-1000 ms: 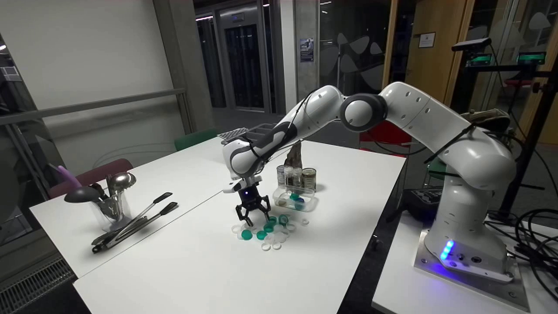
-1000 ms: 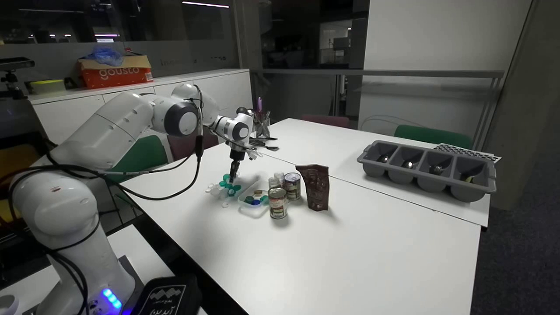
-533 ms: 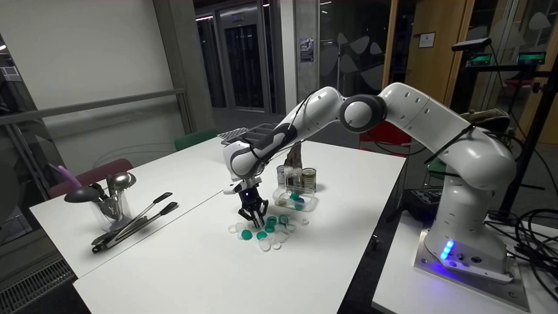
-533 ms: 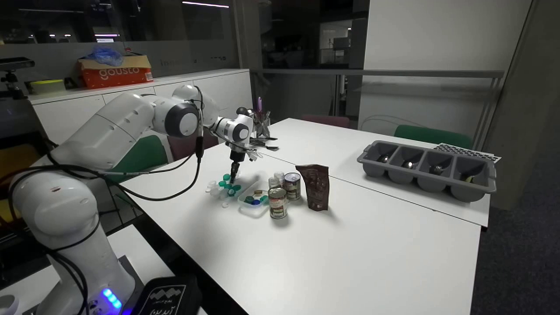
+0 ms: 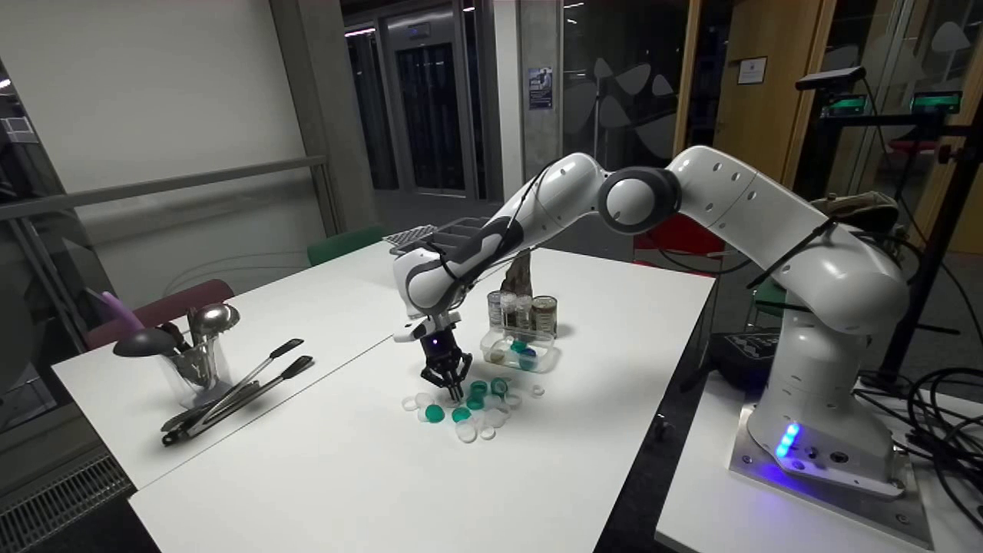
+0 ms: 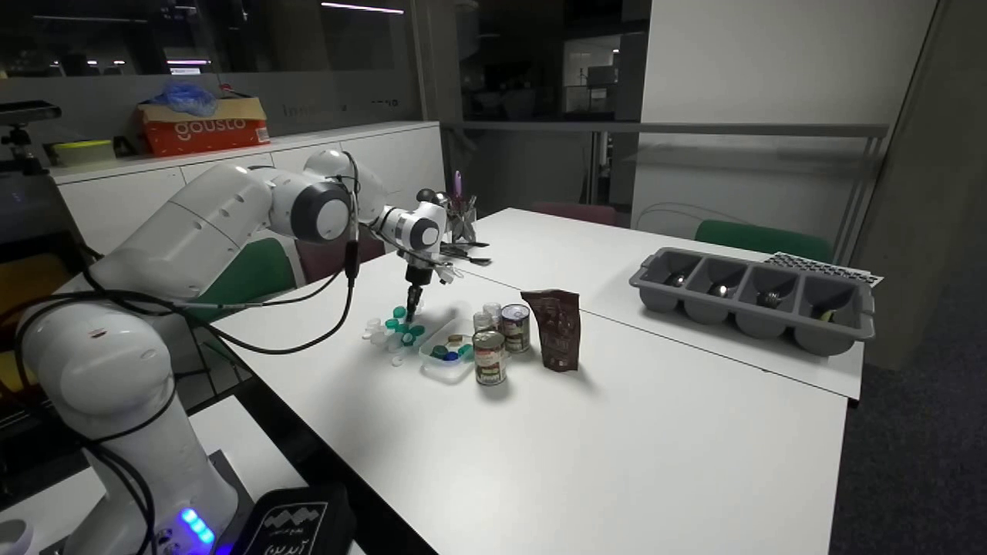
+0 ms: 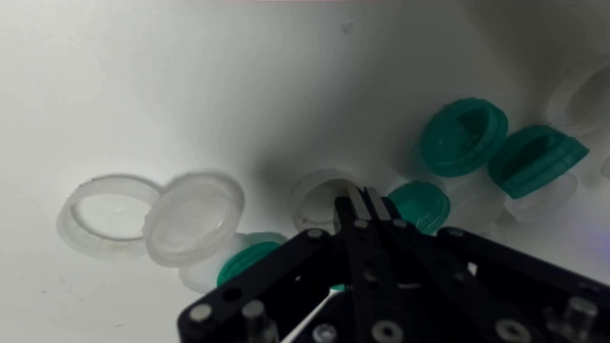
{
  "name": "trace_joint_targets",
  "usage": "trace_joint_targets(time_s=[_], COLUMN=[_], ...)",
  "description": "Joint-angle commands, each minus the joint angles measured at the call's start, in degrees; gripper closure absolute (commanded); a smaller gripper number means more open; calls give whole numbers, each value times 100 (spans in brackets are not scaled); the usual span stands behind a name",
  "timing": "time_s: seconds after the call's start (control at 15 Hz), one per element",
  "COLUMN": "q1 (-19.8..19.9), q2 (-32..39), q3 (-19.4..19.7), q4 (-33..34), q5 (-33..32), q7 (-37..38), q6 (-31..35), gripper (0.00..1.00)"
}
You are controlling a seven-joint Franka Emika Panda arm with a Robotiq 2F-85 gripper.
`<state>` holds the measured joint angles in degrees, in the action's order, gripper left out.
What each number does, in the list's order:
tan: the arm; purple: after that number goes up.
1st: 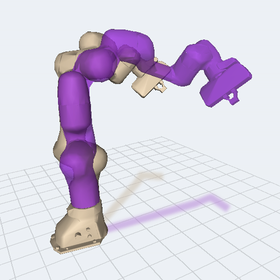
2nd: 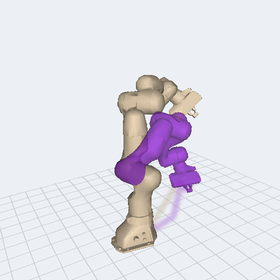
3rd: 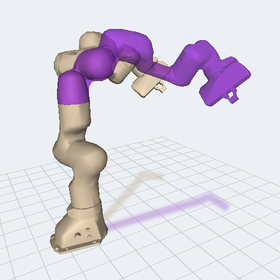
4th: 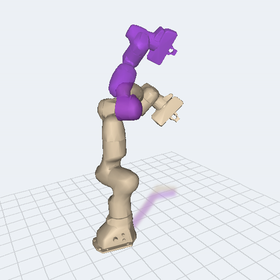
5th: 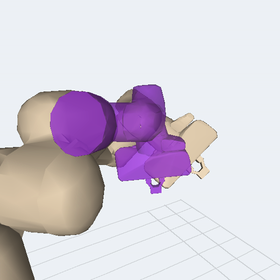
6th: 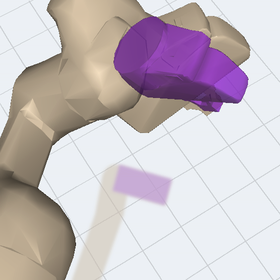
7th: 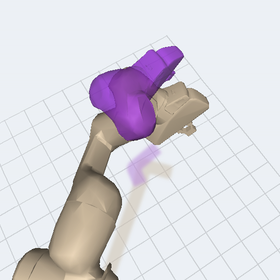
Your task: Put one of the clear discs on the table in the lunchbox
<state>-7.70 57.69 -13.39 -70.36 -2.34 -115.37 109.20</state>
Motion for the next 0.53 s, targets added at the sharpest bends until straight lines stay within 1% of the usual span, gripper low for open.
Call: trace_joint_targets(time_s=[0.0, 0.47], q1=[56, 145], q2=[-264, -1057], q3=[-103, -275], q4=[-380, -1704], q5=[210, 481], q7=[146, 888], q6=[427, 1911], gripper=[99, 99])
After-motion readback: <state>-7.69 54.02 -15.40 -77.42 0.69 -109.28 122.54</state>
